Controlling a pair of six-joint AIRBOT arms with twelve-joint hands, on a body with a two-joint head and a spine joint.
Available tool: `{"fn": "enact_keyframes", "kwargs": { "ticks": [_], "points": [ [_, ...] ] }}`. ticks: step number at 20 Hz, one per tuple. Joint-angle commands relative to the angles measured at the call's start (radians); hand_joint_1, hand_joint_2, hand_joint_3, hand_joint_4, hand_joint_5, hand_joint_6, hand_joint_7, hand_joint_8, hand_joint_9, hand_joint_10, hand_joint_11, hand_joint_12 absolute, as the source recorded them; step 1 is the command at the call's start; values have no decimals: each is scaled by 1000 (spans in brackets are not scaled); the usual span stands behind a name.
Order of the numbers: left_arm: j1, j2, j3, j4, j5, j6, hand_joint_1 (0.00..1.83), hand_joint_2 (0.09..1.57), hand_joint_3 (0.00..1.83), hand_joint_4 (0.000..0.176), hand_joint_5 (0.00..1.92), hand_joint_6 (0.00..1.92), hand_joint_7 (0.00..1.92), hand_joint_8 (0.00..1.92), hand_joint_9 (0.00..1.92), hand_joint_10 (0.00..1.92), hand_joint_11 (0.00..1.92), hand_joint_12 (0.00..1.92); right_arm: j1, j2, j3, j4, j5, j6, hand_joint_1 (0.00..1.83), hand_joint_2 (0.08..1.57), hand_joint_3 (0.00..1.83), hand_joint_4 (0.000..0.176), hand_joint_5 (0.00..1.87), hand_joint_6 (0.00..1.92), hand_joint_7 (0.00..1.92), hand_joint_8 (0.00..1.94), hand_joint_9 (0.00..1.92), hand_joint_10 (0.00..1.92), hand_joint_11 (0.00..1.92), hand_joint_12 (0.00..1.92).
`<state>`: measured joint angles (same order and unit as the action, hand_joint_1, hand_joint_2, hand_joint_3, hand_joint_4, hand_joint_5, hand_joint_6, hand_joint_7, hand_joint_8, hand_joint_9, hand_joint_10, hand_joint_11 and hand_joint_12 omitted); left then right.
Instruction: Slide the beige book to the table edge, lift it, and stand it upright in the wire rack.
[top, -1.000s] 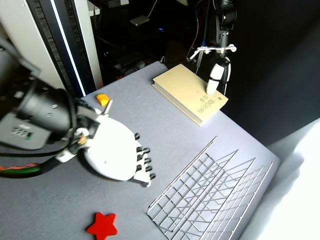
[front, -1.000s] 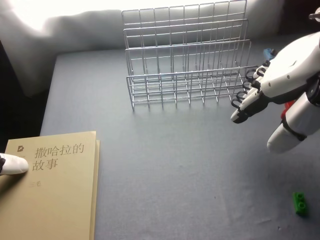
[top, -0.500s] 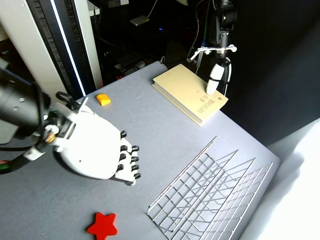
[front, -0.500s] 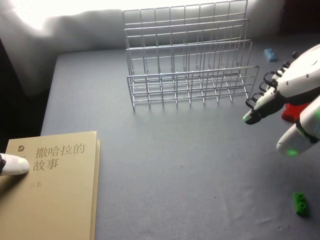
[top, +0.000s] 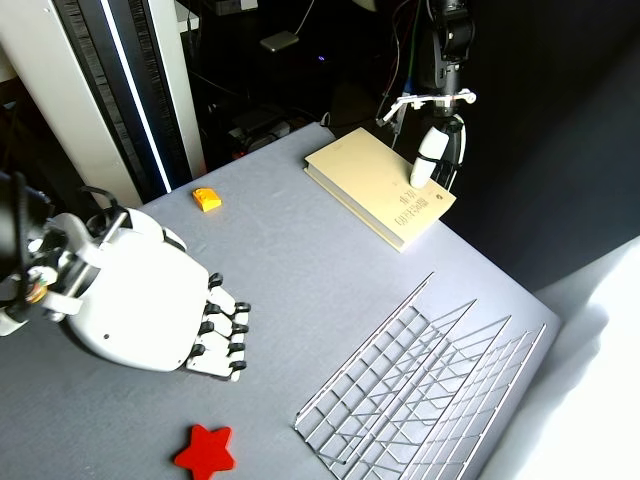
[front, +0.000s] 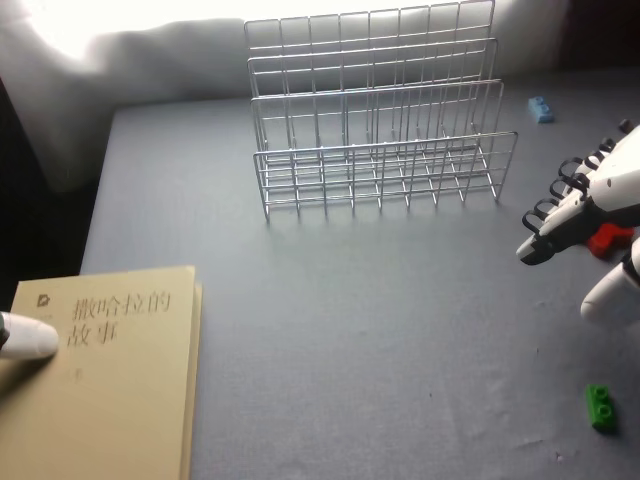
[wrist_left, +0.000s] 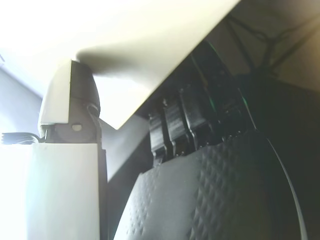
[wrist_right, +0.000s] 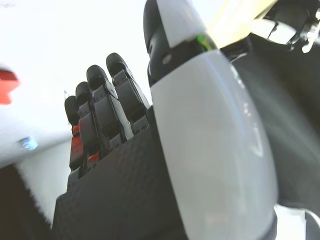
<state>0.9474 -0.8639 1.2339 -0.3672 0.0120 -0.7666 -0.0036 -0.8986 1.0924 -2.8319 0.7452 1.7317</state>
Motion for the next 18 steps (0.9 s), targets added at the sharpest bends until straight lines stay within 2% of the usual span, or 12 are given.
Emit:
{"fn": "enact_keyframes", "kwargs": {
  "ticks": [1, 2, 3, 4, 5, 6, 7, 10, 18],
  "points": [
    [1, 5, 5, 7, -33, 4, 1498, 1194, 1, 0, 674, 1007, 663, 1374, 780, 1225, 743, 1626, 6, 16, -7, 12, -67, 3, 201, 1205, 0, 0, 229, 5, 250, 6, 225, 8, 0, 536],
    [1, 5, 5, 7, -34, 4, 1485, 1201, 1, 0, 678, 1170, 651, 1438, 777, 1292, 762, 1655, 6, 24, -12, 12, -71, 3, 210, 1202, 0, 0, 235, 6, 251, 4, 223, 5, 0, 537],
    [1, 6, 6, 7, -34, 4, 1482, 1204, 1, 0, 692, 1165, 640, 1436, 767, 1329, 753, 1677, 7, 32, -14, 12, -72, 3, 213, 1203, 0, 0, 229, 2, 235, 1, 210, 1, 0, 523],
    [1, 7, 6, 7, -35, 4, 1485, 1177, 0, 0, 787, 1091, 705, 1341, 799, 1271, 774, 1634, 7, 40, -17, 12, -75, 3, 219, 1195, 0, 0, 242, 4, 246, 3, 226, 5, 0, 575],
    [1, 8, 7, 7, -37, 4, 1485, 1177, 0, 0, 787, 1091, 705, 1341, 799, 1271, 774, 1634, 6, 46, -20, 12, -76, 4, 219, 1195, 0, 0, 242, 4, 246, 3, 226, 5, 0, 575],
    [2, 10, 7, 7, -42, 4, 1487, 1158, 0, 0, 868, 1055, 724, 1287, 811, 1219, 796, 1574, 6, 53, -22, 12, -76, 4, 227, 1194, 0, 0, 245, 3, 250, 3, 229, 4, 0, 571],
    [2, 11, 7, 7, -44, 4, 1480, 1194, 1, 0, 781, 1202, 651, 1334, 742, 1276, 705, 1618, 5, 56, -24, 12, -76, 5, 225, 1197, 0, 0, 244, 2, 249, 2, 226, 2, 0, 560],
    [8, 18, 9, 7, -78, 5, 1477, 1209, 0, 0, 758, 1252, 636, 1345, 699, 1315, 673, 1643, 2, 68, -31, 12, -75, 8, 228, 1196, 0, 0, 237, 0, 245, 0, 221, 0, 0, 539],
    [32, 27, 48, 8, -331, 39, 1475, 1211, 1, 0, 749, 1300, 640, 1293, 704, 1316, 651, 1656, 1, 82, -30, 12, -48, 36, 206, 1209, 1, 0, 235, 4, 246, 6, 225, 6, 0, 587]
  ]
}}
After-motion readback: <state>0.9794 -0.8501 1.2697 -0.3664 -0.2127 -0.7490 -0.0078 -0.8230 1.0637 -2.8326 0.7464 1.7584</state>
